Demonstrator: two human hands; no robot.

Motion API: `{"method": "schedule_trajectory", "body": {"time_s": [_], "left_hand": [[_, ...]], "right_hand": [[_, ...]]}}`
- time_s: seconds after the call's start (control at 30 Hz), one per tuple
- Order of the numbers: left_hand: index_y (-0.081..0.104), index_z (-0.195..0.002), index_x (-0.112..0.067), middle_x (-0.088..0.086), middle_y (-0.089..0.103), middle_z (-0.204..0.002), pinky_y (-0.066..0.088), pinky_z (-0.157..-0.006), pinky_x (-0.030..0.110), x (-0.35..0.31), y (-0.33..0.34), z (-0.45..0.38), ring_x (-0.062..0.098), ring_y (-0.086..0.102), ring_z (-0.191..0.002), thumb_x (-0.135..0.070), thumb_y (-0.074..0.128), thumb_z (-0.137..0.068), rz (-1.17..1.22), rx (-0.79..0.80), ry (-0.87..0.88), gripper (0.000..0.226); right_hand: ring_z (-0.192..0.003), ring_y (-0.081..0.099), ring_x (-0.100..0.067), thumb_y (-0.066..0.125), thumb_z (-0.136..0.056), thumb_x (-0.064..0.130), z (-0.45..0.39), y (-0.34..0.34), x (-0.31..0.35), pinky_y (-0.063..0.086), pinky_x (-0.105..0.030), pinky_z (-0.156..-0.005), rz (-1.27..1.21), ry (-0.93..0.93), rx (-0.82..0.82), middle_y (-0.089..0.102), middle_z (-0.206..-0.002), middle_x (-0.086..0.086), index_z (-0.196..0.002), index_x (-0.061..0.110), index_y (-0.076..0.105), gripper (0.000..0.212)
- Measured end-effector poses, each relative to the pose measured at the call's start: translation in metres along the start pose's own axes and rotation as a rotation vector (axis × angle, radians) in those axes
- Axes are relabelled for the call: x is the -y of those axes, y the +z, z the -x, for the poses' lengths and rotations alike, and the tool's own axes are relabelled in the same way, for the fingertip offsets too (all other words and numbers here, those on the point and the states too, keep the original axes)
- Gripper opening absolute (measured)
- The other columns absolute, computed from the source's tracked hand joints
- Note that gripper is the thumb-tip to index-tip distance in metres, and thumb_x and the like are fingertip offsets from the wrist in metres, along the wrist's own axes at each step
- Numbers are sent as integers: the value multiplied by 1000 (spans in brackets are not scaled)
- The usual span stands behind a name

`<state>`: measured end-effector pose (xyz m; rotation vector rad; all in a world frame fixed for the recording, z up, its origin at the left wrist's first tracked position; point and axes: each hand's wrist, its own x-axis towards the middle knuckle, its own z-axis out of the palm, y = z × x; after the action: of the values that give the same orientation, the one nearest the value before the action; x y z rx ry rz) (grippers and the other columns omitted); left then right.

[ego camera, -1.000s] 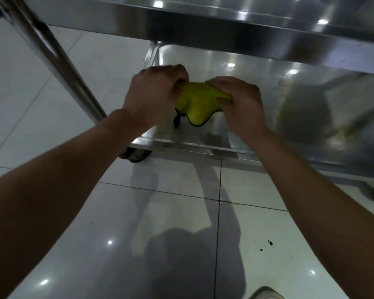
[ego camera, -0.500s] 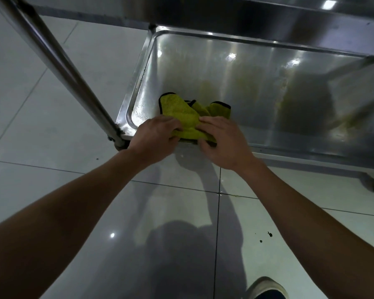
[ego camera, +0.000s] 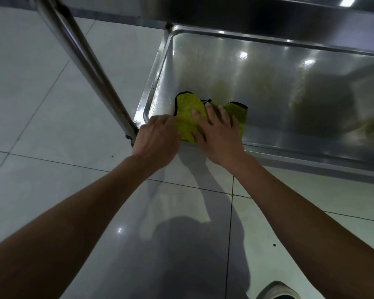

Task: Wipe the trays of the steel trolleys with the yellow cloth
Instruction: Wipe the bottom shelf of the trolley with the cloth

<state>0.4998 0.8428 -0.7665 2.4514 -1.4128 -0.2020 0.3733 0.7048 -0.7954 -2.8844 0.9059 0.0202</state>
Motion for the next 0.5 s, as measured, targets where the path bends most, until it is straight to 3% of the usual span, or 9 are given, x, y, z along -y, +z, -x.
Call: {"method": "schedule_trajectory", "body": {"time_s": [0.23, 0.5], "left_hand": [[55, -121, -14, 4, 58, -127, 42, -99, 43, 22, 4, 22, 25, 48, -122, -31, 49, -94, -118, -26, -79, 33], [60, -109, -8, 7, 57, -119, 44, -92, 39, 32, 6, 26, 26, 56, -110, -24, 54, -91, -104, -31, -152, 25]], "right_hand": [[-153, -9, -33, 19, -102, 59, -14, 6, 8, 10, -68, -116, 18, -45, 75, -3, -168, 4, -156, 45, 5, 58], [-152, -14, -35, 18, -104, 49, -42, 4, 24, 5, -70, -116, 18, -161, 127, -8, -168, 5, -155, 48, 3, 54]]}}
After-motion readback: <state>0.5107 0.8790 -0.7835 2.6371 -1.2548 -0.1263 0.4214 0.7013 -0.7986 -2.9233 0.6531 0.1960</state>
